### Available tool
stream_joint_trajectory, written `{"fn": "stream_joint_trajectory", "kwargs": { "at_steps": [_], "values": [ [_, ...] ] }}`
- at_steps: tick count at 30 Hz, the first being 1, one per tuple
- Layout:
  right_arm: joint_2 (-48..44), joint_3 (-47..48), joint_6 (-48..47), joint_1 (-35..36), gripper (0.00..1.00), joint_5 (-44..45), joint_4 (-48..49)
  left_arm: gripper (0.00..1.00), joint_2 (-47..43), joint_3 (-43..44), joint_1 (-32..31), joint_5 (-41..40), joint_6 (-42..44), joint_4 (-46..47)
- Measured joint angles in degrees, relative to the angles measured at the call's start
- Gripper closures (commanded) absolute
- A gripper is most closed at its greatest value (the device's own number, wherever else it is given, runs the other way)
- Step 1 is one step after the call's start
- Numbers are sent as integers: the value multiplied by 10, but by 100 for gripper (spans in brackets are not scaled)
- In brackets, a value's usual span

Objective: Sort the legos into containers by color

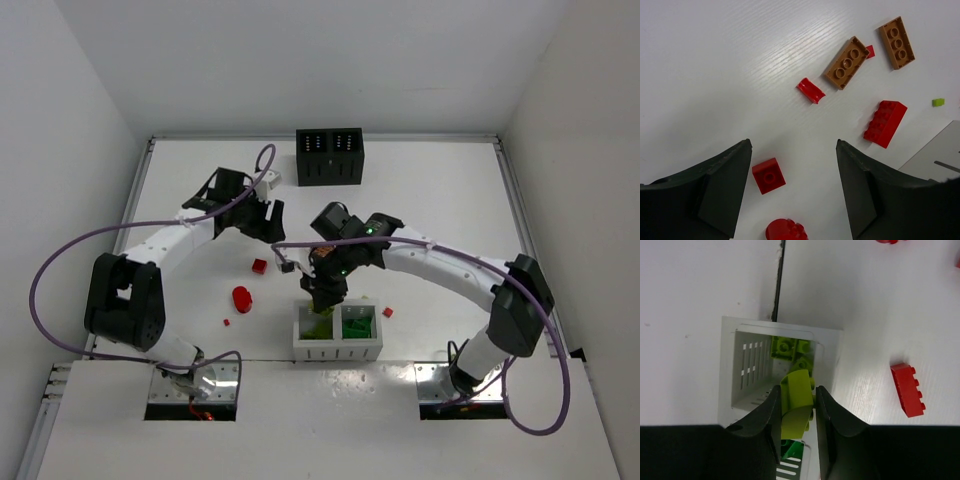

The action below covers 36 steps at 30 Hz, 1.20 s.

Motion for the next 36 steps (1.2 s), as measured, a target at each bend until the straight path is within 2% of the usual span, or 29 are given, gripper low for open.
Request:
{"fn": "stream_joint_trajectory", "kwargs": {
  "at_steps": [1,3,5,8,12,14,17,21,25,28,31,36],
  "values": [
    [0,0,-8,5,67,2,-7,26,0,-1,0,0,2,0],
    [0,0,-19,14,53,5,-16,26,0,-2,0,0,5,-1],
    [0,-1,-29,20,45,8,-19,24,0,-4,0,0,6,-2],
    [-6,-10,-25,22,44,25,-12,23,0,-5,0,0,8,-4],
    [-43,-39,9,19,45,68,35,17,-1,-7,0,3,11,-5],
    [-74,-52,52,15,50,101,68,16,-1,-7,0,5,12,-5],
    [-99,-51,119,-7,51,138,115,14,-2,-7,0,6,12,-5],
    [-93,-31,194,-99,53,173,145,14,-3,12,-3,-8,12,-13],
    [-47,-12,228,-219,55,175,133,14,24,103,-6,-38,26,-35],
    [-14,-19,225,-289,55,166,123,16,70,186,-2,-54,44,-51],
    [-16,-55,191,-334,55,155,119,17,111,232,8,-55,65,-82],
    [-34,-122,91,-364,55,110,99,18,182,289,35,-16,104,-171]
  ]
}}
